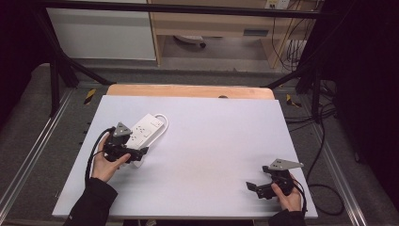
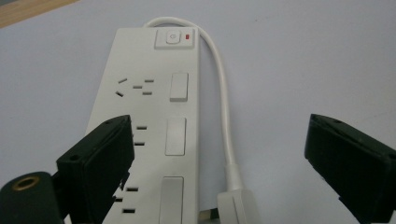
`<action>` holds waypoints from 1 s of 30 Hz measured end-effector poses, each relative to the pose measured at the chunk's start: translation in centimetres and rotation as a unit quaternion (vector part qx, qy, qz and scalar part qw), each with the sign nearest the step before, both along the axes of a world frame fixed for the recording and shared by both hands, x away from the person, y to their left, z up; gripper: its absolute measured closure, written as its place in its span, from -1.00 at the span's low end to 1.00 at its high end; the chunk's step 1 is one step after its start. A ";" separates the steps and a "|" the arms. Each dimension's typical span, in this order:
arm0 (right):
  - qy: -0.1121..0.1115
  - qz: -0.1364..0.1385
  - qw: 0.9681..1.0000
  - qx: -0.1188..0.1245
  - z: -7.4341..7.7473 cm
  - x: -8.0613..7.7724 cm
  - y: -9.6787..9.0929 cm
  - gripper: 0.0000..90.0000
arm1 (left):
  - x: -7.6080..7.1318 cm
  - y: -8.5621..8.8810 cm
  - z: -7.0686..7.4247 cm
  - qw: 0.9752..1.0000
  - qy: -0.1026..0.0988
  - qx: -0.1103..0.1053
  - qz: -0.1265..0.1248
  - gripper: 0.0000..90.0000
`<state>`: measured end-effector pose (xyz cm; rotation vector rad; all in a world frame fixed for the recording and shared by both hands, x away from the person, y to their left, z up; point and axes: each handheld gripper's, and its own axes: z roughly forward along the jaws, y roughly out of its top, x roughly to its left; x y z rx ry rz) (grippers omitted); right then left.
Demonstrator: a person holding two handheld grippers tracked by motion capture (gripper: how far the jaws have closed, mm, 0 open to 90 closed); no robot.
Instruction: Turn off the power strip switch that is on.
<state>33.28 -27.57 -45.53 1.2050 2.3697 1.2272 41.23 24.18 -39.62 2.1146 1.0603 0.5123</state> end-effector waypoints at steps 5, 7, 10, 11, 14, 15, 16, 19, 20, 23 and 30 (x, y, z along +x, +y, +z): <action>0.001 0.000 1.000 0.001 0.0 0.0 0.0 -0.98 | 0.3 -0.1 -0.2 1.000 0.003 0.001 0.006 -0.77; 0.000 0.001 1.000 0.000 0.0 0.0 0.0 -0.98 | 0.5 0.0 -0.3 1.000 0.003 0.001 0.009 -0.76; 0.002 0.000 1.000 0.000 0.0 0.0 0.0 -0.98 | 0.6 -0.1 -0.3 1.000 0.002 0.003 0.015 -0.69; 0.001 0.001 1.000 0.000 0.0 0.0 0.0 -0.98 | 0.7 -0.1 -0.3 1.000 0.001 0.004 0.016 -0.68; 0.002 0.000 1.000 0.000 0.0 0.0 0.0 -0.98 | 0.8 -0.3 -0.2 1.000 -0.001 0.004 0.021 -0.62; 0.002 0.001 1.000 0.000 0.0 0.0 0.0 -0.98 | 0.9 -0.3 -0.2 1.000 -0.003 0.007 0.021 -0.60; 0.001 0.001 1.000 -0.001 0.0 0.0 0.0 -0.98 | 1.0 -0.4 -0.1 1.000 -0.004 0.006 0.023 -0.58; 0.002 0.000 1.000 0.000 0.0 0.0 0.0 -0.98 | 1.3 -0.6 0.0 1.000 -0.007 0.006 0.023 -0.52; 0.002 0.000 1.000 0.000 0.0 0.0 0.0 -0.98 | 1.3 -0.7 0.0 1.000 -0.007 0.006 0.023 -0.50; 0.001 0.001 1.000 -0.001 0.0 0.0 0.0 -0.98 | 1.5 -0.8 0.0 1.000 -0.007 0.006 0.023 -0.43; 0.001 0.002 1.000 -0.001 0.0 0.0 0.0 -0.98 | 2.0 -1.1 -0.2 1.000 -0.003 0.000 0.023 -0.26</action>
